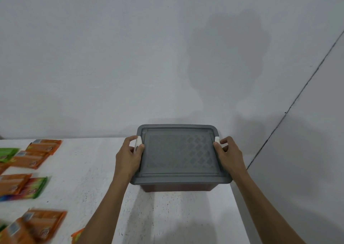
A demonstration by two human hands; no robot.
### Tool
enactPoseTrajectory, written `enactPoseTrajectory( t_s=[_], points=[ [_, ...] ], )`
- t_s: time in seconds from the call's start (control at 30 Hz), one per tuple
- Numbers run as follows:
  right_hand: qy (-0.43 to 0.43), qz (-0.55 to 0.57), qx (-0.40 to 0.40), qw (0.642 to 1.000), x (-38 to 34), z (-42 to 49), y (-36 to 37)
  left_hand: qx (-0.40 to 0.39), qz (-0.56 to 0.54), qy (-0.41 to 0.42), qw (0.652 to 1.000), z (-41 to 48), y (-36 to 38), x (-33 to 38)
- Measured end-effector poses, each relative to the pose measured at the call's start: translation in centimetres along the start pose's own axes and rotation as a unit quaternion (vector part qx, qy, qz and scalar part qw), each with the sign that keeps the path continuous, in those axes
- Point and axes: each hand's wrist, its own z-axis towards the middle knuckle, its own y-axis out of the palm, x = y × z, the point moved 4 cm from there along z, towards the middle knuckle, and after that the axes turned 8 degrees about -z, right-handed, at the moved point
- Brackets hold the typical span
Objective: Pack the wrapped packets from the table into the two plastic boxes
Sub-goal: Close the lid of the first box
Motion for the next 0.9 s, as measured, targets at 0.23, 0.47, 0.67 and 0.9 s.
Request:
enactPoseTrajectory(
  t_s=[0.23, 0.47, 0.67, 0.9],
  points=[
    [-0.034, -0.077, 0.019, 0.996, -1.1, 4.0, 0.9, 0.01, 0.053, 0.021, 0.998, 4.1, 1.3, 0.7],
    [-0.053, -0.131, 0.044, 0.989, -2.2, 7.8, 1.7, 0.024, 0.148, 0.029, 0.988, 8.0, 2.9, 1.4],
    [-0.065, -0.224, 0.073, 0.97, -2.5, 7.9, 1.5, 0.021, 0.096, -0.019, 0.995, 7.9, 2.9, 0.6],
    [-0.122, -0.368, 0.093, 0.917, -4.3, 6.4, 1.6, -0.102, -0.076, -0.194, 0.973, 6.4, 2.2, -1.7]
  ],
)
